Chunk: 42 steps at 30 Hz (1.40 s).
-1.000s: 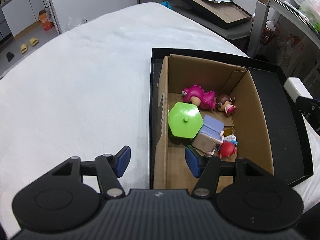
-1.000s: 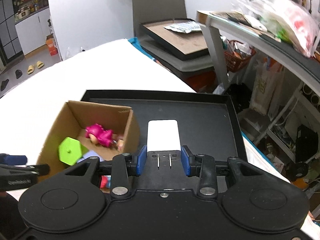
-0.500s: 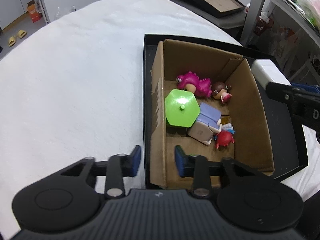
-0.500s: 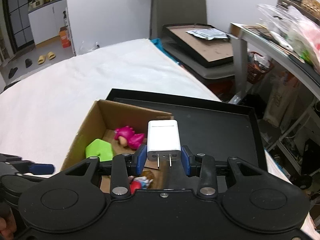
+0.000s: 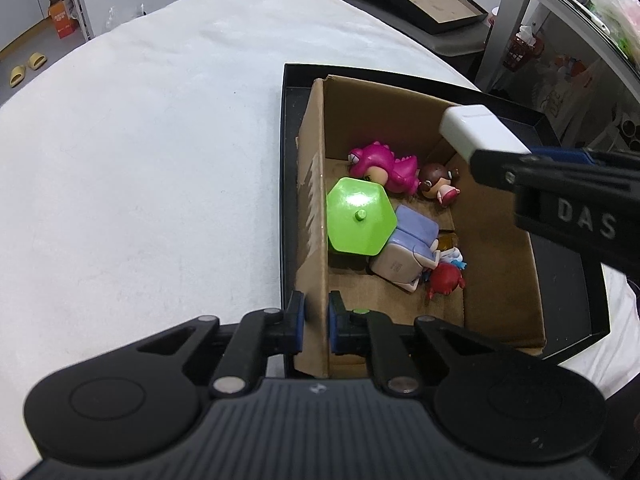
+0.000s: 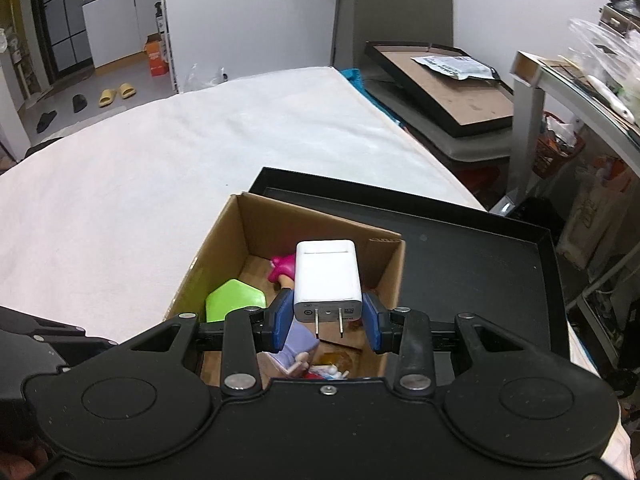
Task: Organize rigid objects
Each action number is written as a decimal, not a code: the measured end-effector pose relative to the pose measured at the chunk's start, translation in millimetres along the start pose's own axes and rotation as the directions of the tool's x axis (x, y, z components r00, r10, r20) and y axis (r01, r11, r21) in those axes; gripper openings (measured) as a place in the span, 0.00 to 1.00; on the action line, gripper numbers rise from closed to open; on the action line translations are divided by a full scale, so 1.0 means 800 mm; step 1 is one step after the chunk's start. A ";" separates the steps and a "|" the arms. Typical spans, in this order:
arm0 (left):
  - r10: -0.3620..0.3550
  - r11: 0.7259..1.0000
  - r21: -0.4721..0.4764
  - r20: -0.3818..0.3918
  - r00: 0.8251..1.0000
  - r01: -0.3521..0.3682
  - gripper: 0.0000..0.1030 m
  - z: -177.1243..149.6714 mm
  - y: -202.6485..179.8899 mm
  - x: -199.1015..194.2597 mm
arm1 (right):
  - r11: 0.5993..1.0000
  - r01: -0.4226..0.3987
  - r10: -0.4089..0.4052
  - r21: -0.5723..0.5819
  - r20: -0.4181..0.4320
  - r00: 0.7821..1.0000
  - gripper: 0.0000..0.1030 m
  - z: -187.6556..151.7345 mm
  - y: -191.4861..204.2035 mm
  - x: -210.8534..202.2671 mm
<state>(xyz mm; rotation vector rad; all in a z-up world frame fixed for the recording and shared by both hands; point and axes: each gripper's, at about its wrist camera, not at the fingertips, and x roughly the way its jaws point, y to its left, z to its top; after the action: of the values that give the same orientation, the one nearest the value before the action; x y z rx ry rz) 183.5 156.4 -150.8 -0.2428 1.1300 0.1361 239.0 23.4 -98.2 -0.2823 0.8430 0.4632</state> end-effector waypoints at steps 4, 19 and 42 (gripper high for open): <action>0.002 1.000 0.001 0.001 1.000 -0.002 0.11 0.001 0.000 0.000 | 1.000 -0.015 0.015 -0.014 0.020 1.000 0.36 0.006 0.005 0.006; 0.003 1.000 0.018 0.077 0.997 -0.005 0.14 -0.006 -0.001 -0.019 | 1.000 0.017 -0.017 0.009 0.017 1.000 0.62 -0.026 0.002 -0.004; -0.070 0.995 0.084 0.133 0.989 0.060 0.41 -0.043 -0.046 -0.091 | 0.979 0.066 -0.090 0.192 0.121 0.989 0.92 -0.075 -0.042 -0.081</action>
<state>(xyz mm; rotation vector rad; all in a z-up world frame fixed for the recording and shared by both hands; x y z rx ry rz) 131.1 113.1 -94.0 -0.1964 0.9885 0.0488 179.7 -49.0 -85.1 -0.1095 0.7404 0.3223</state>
